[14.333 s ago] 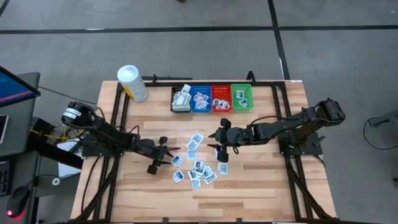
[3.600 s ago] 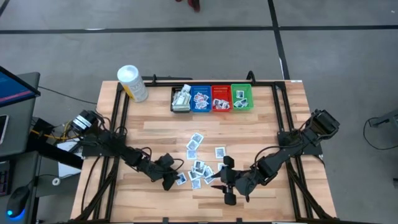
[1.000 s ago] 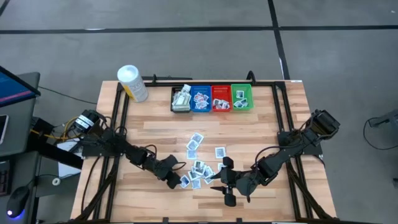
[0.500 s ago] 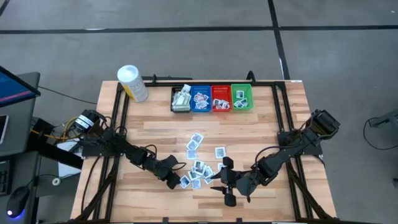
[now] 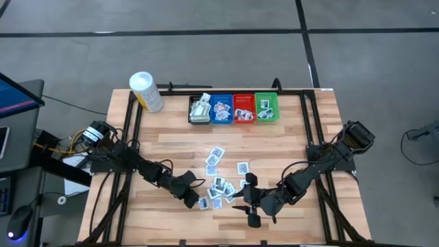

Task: Pick & Place First Aid Supplies
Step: Put the blue alcohol pad in the green bin

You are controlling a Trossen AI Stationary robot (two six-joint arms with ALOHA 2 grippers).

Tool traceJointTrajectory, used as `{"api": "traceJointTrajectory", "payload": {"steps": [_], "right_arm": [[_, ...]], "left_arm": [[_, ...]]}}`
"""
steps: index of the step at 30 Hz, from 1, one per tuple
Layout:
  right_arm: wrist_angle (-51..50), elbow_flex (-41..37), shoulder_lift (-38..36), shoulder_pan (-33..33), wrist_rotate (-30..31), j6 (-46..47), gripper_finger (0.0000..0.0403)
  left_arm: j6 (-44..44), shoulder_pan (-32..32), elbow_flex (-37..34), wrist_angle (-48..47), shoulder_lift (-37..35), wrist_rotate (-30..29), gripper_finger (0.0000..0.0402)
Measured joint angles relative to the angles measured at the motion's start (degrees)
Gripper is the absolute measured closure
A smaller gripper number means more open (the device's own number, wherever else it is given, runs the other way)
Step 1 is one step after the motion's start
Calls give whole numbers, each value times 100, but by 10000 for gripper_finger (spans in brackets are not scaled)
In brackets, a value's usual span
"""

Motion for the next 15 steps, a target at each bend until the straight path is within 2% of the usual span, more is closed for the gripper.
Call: {"api": "traceJointTrajectory", "payload": {"steps": [9,15], "right_arm": [[49,0,0,32,0,-19,228],[788,0,0,163,-10,-16,228]], "left_arm": [[-20,-1,83,-7,14,-24,399],[151,8,407,2,52,-67,399]]}}
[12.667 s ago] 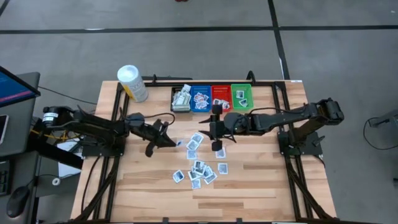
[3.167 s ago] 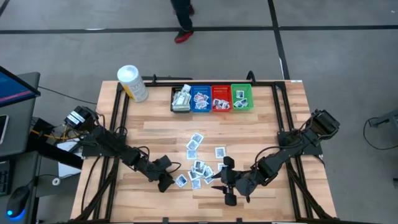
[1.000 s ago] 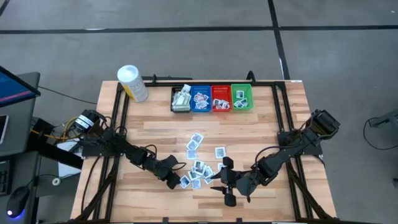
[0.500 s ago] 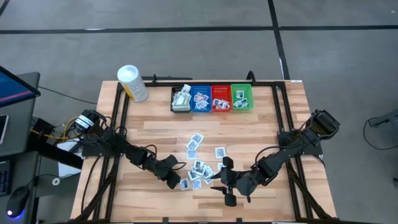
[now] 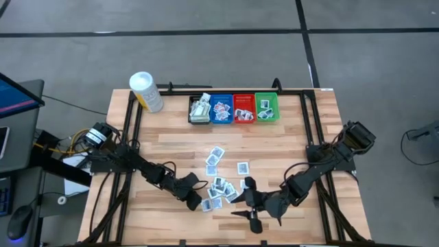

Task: Pick & Place First Aid Supplies
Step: Put the blue alcohol pad in the green bin

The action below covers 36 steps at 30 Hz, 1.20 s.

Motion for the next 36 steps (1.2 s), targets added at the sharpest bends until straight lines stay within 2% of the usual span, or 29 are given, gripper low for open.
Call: {"api": "traceJointTrajectory", "payload": {"steps": [8,12,17,21,24,29,32,36], "right_arm": [[410,124,-2,140,-163,-29,228],[544,196,-2,141,-163,-32,228],[615,301,-4,132,-133,-17,228],[1263,317,-4,9,46,81,228],[1927,317,-2,-69,72,-254,228],[2937,323,-2,-132,75,-949,229],[3287,323,-2,-132,86,-1289,235],[3488,323,-2,-132,452,-1607,251]], "left_arm": [[137,70,181,64,-57,-19,399],[261,77,191,108,-382,-96,399],[570,82,203,95,-1115,-687,399],[966,171,207,61,-1686,-1180,399],[1245,269,207,64,-2005,-1433,399],[1518,470,207,64,-2245,-1524,399],[1597,595,207,58,-2256,-1524,399],[1943,849,207,60,-2256,-1466,399]]}}
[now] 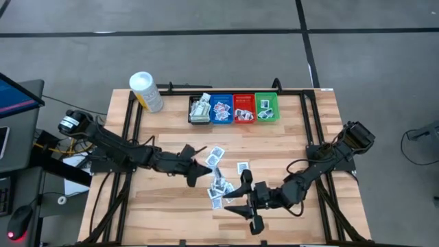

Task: Pick & Place First Aid Supplies
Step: Put the blue alcohol pad in the green bin

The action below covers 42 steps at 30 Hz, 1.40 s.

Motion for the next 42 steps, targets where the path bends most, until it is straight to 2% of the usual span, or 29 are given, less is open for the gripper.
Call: {"api": "traceJointTrajectory", "payload": {"steps": [7,11,13,15,21,24,27,34,37,42], "right_arm": [[618,0,2,-5,387,-1589,286],[1153,0,2,-11,661,-2710,300],[1340,0,2,-11,990,-2999,306],[1394,0,2,-11,1486,-3079,311],[1080,0,2,-22,3487,-2886,317],[900,-2,2,-47,4096,-2351,316],[607,-2,2,-102,4441,-1782,316],[-633,-2,11,-505,4444,-103,316],[-1087,-4,13,-815,3926,296,316],[-1305,-4,13,-1341,2836,421,316]], "left_arm": [[671,927,0,4,0,868,399],[1107,1641,0,15,0,1618,399],[1333,1994,0,35,0,2034,399],[1513,2323,0,74,0,2431,399],[1941,3056,4,178,0,3324,399],[2122,3220,7,274,0,3552,399],[2341,3296,7,341,0,3572,399],[2389,3314,7,853,0,3578,399],[2391,3316,9,881,0,3583,399],[2568,3316,9,894,0,3617,399]]}}
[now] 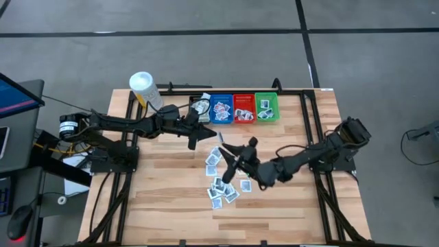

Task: Pick & Place First Aid Supplies
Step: Put the blue alcohol pad in the green bin

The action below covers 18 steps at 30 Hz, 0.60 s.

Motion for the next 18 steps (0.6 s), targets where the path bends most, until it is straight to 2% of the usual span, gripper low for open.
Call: {"api": "traceJointTrajectory", "payload": {"steps": [8,15,18], "right_arm": [[-74,0,0,-474,-481,-41,316],[-198,0,0,-441,-565,-44,316],[-212,0,0,-346,-419,-141,316]], "left_arm": [[308,0,0,11,0,-26,399],[726,2,0,10,0,-663,399],[897,2,0,-3,0,-1010,399]]}}
